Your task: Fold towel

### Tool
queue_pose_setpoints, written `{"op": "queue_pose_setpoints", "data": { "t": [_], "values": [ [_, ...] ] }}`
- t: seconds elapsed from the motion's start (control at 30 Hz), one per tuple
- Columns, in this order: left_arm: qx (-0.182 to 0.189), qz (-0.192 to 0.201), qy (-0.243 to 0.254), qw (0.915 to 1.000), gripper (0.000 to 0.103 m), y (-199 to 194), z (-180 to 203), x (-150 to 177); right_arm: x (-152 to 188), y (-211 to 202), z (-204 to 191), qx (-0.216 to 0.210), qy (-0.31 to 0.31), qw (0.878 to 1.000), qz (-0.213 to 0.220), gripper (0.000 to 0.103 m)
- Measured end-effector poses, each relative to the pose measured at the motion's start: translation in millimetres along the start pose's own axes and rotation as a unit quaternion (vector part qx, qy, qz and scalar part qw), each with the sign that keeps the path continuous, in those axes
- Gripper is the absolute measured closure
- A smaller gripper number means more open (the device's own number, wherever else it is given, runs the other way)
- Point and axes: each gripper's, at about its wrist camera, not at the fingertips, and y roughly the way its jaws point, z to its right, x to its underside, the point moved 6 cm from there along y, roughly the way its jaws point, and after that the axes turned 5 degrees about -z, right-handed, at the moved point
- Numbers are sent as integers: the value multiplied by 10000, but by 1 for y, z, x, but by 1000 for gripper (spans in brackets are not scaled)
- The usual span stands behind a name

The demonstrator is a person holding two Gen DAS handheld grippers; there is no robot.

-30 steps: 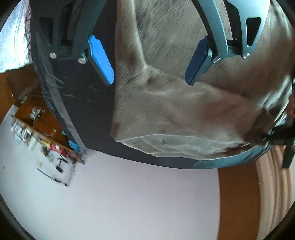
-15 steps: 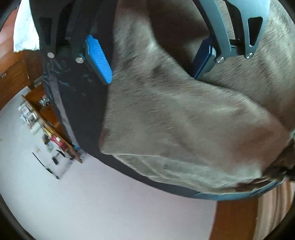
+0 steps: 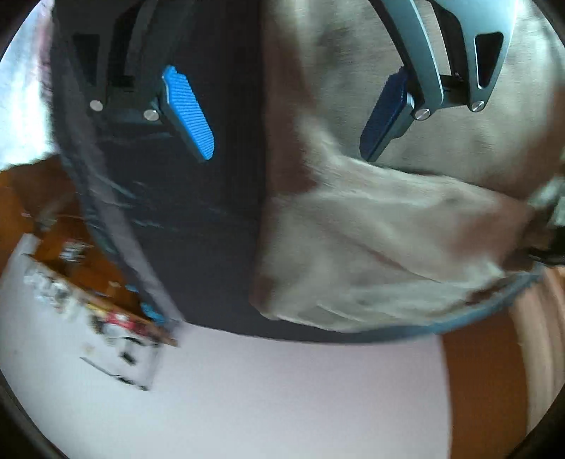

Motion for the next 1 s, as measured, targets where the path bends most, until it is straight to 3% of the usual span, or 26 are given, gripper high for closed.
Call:
{"op": "queue_pose_setpoints", "data": {
  "t": [0.1,0.23,0.43,0.47,0.57,0.63,0.67,0.7,0.87,1.0],
  "values": [
    [16,-11,35,10000,90,1,1,1,-23,-15,-6,-342,31,9990,272,16],
    [43,-23,40,10000,90,1,0,0,-56,-6,-3,-104,54,9992,375,16],
    [-42,-89,100,9999,90,1,2,-2,-98,64,18,7,534,9983,-253,16],
    [-64,-105,118,9999,90,1,3,-2,-100,75,21,-30,613,9974,-385,22],
    [-183,-168,262,9993,90,0,8,-7,-104,107,30,-135,806,9938,-753,63],
    [-281,-68,394,9988,90,-7,13,-16,-101,113,26,-152,637,9948,-776,70],
    [-326,34,449,9985,90,-11,16,-22,-101,108,26,-114,579,9959,-680,82],
    [-371,136,504,9979,90,-16,19,-28,-102,101,27,-85,587,9967,-546,86],
    [-343,277,749,9962,90,-12,29,-43,-103,80,44,414,723,9965,-90,88],
    [-836,-203,958,9917,89,25,9,-35,-91,92,50,444,895,9947,-254,88]
  ]
}}
